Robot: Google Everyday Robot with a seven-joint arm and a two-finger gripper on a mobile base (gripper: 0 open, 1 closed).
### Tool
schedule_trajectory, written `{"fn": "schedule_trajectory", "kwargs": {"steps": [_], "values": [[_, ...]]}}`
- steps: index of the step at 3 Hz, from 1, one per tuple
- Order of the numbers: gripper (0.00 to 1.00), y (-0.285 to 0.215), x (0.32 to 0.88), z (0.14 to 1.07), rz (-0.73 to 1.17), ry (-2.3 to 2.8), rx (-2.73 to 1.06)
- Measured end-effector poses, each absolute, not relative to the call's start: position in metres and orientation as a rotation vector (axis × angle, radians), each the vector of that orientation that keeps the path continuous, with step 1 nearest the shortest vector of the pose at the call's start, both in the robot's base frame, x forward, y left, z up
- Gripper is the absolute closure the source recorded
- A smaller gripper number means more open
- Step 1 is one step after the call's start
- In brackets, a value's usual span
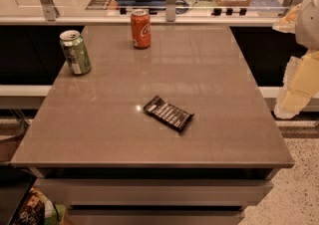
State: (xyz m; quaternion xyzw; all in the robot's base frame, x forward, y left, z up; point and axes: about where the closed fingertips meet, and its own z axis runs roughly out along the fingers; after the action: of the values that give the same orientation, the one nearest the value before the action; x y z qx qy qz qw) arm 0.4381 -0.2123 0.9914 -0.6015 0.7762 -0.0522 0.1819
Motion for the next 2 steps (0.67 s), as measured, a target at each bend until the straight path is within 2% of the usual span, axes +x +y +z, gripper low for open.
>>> {"fn": "schedule_trajectory", "kwargs": {"steps": [2], "values": [[0.00, -0.2115, 0.4409, 0.9933, -0.145, 2.183, -1.676]]}}
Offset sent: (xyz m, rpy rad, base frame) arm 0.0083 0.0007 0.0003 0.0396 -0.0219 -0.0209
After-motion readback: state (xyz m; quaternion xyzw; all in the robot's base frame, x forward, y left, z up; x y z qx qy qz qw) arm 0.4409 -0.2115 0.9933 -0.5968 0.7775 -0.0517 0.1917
